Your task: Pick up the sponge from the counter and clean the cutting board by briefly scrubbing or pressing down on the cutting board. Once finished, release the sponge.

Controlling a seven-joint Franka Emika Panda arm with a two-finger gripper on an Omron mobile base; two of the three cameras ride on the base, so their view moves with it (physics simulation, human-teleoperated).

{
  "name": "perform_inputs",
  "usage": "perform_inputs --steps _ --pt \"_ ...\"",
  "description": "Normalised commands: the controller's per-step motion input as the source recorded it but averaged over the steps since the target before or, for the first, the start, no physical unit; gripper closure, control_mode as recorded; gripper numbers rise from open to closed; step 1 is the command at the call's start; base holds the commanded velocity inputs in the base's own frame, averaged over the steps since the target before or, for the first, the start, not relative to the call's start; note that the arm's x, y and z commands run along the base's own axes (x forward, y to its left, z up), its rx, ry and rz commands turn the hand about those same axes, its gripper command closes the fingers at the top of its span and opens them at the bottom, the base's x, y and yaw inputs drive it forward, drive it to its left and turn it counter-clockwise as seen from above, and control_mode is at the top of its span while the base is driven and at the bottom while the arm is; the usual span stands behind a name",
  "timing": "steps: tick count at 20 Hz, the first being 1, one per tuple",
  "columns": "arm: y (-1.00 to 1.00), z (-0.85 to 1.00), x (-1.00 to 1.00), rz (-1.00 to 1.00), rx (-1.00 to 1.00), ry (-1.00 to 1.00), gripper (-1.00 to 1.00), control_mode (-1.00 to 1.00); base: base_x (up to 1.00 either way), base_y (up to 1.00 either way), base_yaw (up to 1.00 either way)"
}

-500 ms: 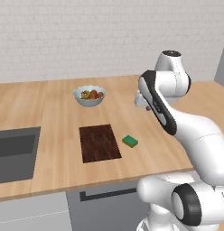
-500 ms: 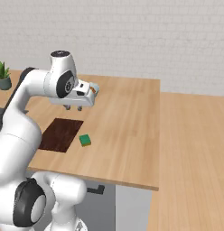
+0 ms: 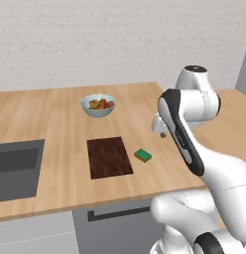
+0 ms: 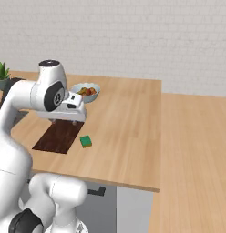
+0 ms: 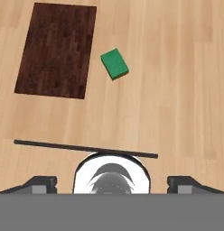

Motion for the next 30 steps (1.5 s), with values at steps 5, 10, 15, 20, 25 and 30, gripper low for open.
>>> perform_inputs --steps 5,10,15,20,25,30 --pt "0.21 -0.99 0.23 0.12 -0.08 0.0 -1.0 -1.0 0.0 0.0 0.0" --pt "0.04 -0.73 0.88 0.2 -0.04 0.1 -1.0 -1.0 0.0 0.0 0.0" --pt "0.0 -0.27 1.0 0.17 0.0 0.12 -1.0 -1.0 0.0 0.0 0.0" --pt "0.12 -0.01 0.84 0.1 -0.02 0.18 -1.0 -1.0 0.0 0.0 0.0" --pt "0.07 -0.16 0.43 0.02 -0.05 0.09 -1.0 -1.0 0.0 0.0 0.0" --pt "0.0 -0.48 0.2 0.0 -0.02 0.0 -1.0 -1.0 0.0 0.0 0.0"
